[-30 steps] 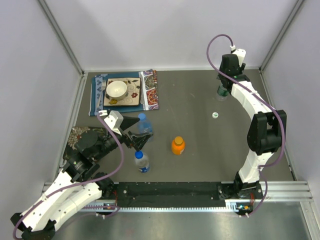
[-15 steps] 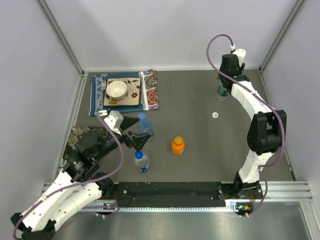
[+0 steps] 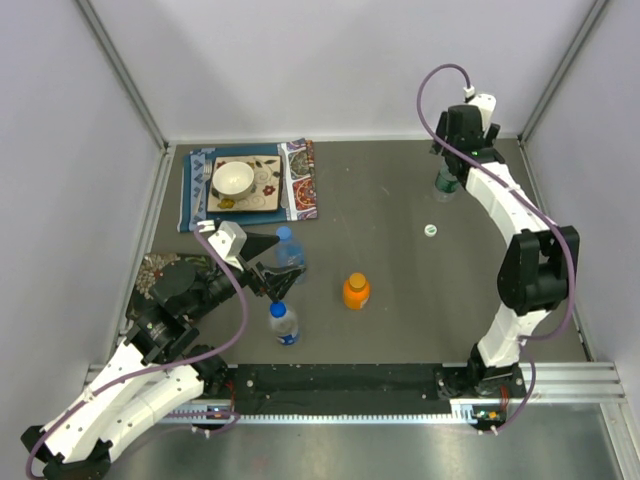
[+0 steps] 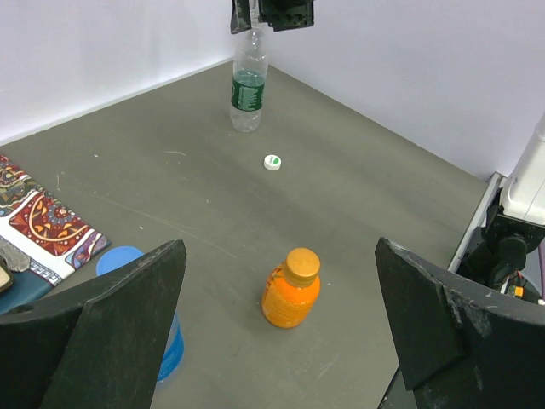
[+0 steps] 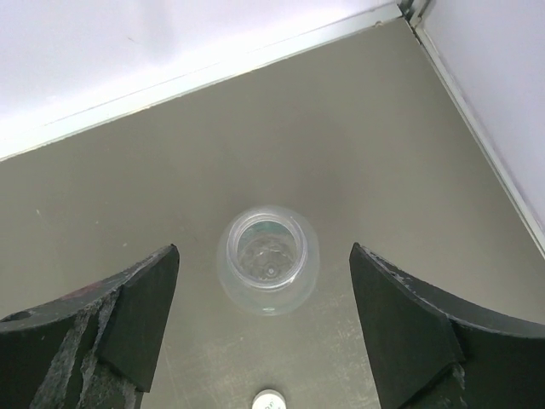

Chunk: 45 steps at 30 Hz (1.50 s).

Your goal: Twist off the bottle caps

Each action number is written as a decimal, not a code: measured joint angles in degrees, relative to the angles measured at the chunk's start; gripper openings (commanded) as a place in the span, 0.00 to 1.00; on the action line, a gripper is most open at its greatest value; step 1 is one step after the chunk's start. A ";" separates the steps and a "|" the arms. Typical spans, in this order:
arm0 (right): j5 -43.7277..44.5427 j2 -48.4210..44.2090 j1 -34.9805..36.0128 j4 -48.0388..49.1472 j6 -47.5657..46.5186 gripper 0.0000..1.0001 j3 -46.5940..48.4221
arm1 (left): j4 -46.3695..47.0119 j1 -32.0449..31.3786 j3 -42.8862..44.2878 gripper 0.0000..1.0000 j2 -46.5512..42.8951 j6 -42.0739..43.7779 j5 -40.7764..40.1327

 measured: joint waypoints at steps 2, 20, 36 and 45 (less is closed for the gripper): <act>-0.57 -0.83 0.02 -0.39 0.44 0.83 0.00 | 0.00 0.00 0.00 0.98 0.00 0.00 0.07; -7.04 -40.76 27.89 1.29 4.37 0.80 -19.65 | -1.92 0.00 0.04 0.98 -0.61 -1.42 -11.96; -9.11 -34.71 44.92 1.40 4.52 0.86 -39.52 | -4.85 0.00 2.45 0.98 0.57 -5.27 -16.83; -10.60 -29.38 47.04 3.23 6.14 0.81 -41.81 | -6.73 0.00 2.45 0.98 -0.76 -5.99 -16.65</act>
